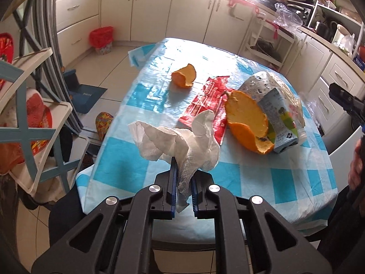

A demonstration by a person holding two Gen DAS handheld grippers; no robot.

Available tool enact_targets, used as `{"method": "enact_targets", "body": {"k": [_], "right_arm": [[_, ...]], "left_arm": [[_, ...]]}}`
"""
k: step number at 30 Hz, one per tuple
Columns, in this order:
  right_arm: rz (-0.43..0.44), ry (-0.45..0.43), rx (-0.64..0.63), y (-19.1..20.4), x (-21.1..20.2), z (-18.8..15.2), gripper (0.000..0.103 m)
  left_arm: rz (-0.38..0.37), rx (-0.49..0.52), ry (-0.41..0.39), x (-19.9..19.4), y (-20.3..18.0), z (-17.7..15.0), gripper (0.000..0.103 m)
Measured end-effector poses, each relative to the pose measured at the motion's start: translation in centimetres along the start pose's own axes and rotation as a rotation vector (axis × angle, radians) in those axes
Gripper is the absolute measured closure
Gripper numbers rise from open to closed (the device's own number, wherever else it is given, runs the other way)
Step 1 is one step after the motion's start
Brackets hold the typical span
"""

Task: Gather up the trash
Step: 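Grasp the large orange peel with the right tool while the left tool holds the tissue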

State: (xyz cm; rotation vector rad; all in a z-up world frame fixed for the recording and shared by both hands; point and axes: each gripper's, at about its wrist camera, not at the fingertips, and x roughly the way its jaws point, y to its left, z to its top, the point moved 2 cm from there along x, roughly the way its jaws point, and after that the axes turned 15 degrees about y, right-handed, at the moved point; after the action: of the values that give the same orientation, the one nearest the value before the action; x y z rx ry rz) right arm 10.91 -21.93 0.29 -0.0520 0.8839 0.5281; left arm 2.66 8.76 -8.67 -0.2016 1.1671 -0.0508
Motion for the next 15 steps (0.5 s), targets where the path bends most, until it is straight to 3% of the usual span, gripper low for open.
{"method": "enact_targets", "body": {"k": [6, 10, 15], "right_arm": [[0.056, 0.126, -0.177, 7.8, 5.3, -0.6, 0.031], [0.053, 0.193, -0.241, 10.6, 8.2, -0.8, 0.031], [0.049, 0.266, -0.225, 12.2, 10.8, 0.7, 0.031]], "left_arm": [[-0.008, -0.007, -0.029, -0.8, 1.0, -0.7, 0.093], [-0.025, -0.021, -0.039, -1.2, 2.0, -1.2, 0.093], [-0.043, -0.037, -0.033, -0.8, 2.8, -1.9, 0.093]]}}
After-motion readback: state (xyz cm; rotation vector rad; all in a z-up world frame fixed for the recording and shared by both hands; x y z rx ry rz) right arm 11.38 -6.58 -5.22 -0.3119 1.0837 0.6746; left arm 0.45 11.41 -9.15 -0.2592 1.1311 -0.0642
